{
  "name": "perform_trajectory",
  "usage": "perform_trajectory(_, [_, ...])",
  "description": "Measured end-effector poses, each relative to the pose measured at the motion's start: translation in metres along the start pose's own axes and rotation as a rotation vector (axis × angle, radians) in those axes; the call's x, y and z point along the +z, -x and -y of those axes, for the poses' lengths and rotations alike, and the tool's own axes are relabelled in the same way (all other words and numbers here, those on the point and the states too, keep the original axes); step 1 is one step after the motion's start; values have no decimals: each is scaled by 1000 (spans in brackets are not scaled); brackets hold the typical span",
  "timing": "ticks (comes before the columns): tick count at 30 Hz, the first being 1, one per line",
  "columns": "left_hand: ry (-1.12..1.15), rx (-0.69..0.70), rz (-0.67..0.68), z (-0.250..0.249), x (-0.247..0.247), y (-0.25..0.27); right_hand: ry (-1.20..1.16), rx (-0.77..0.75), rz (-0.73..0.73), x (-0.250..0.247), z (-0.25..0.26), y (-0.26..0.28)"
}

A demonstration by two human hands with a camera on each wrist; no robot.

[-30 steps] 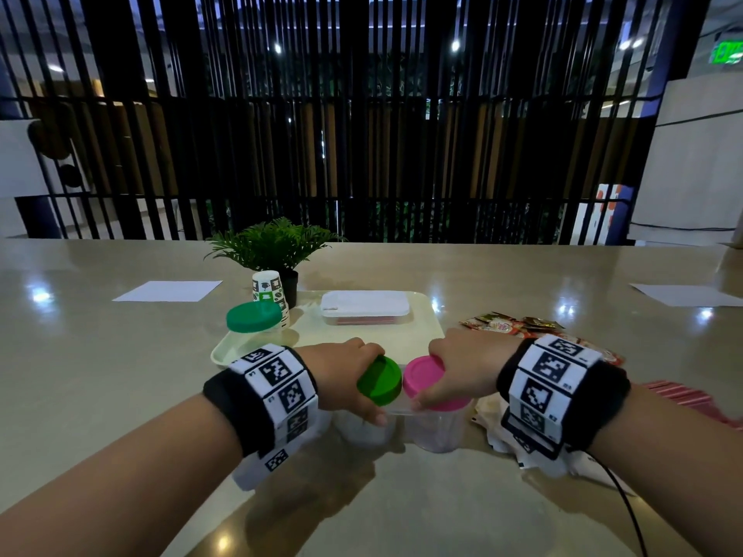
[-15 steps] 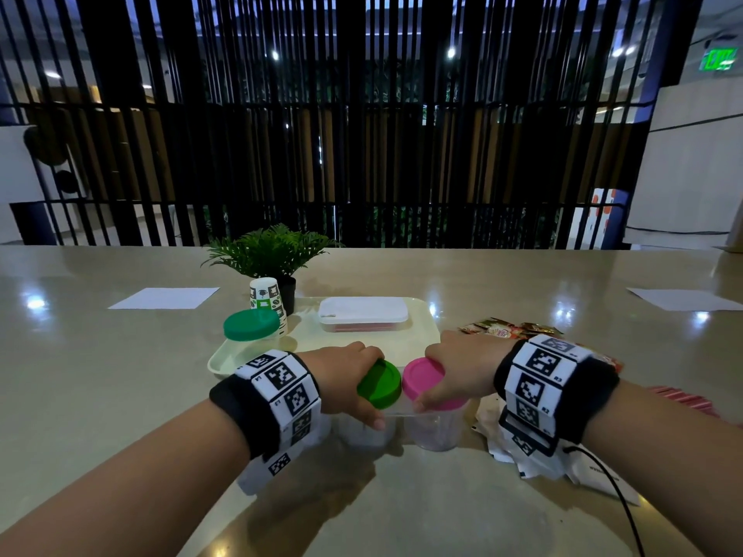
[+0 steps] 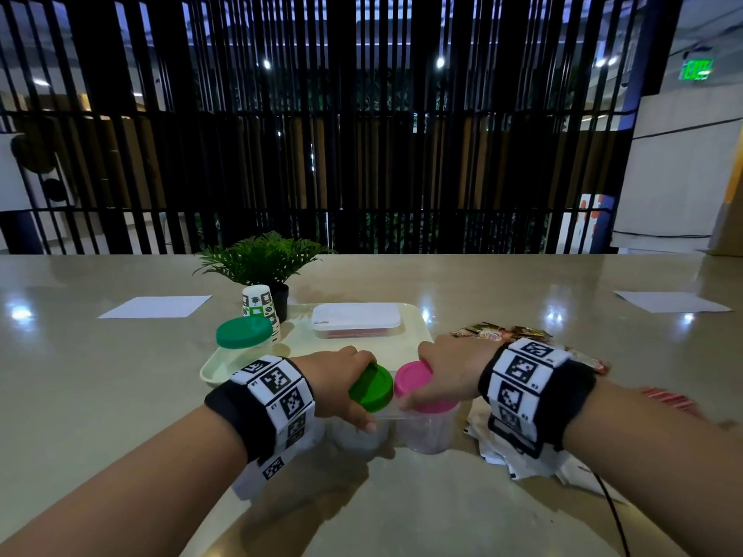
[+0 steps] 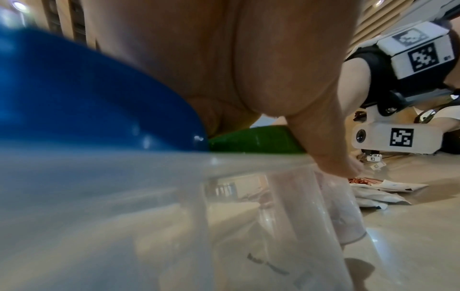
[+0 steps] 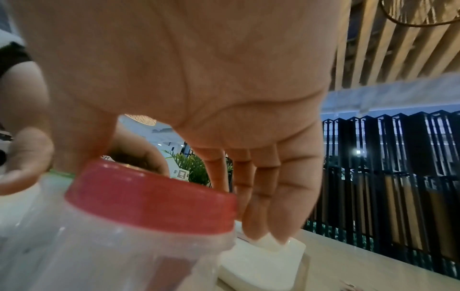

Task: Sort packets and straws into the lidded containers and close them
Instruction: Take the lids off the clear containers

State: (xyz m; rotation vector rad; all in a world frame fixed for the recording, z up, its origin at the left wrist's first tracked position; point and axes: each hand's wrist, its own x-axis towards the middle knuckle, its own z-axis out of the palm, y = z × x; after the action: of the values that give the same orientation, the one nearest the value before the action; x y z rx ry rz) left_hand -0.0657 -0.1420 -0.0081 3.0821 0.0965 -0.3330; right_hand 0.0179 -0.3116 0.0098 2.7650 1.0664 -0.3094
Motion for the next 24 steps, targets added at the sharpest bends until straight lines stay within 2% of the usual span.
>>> perform_trajectory(2, [1, 0, 2, 1, 0, -2, -32, -32, -7, -3, 4, 2])
perform_trajectory(6, [0, -2, 7, 2, 0, -3, -114, -122, 110, -10, -5, 3])
perform_trajectory(8, [1, -1, 0, 2, 0, -3, -149, -93, 81, -9, -3, 2])
perform_trajectory(10, [2, 1, -10, 3, 1, -3, -101, -18, 0, -6, 2, 0])
perform_trajectory(12, [-4, 4, -13, 2, 2, -3, -52, 18, -17, -5, 5, -1])
perform_trajectory(16, [-2, 5, -9, 2, 1, -4, -175, -104, 93, -12, 3, 4])
perform_trajectory(18, [3, 7, -5, 3, 1, -4, -170, -131, 86, -14, 2, 5])
perform_trajectory(24, [-6, 12, -10, 4, 2, -5, -9, 31, 15, -6, 8, -1])
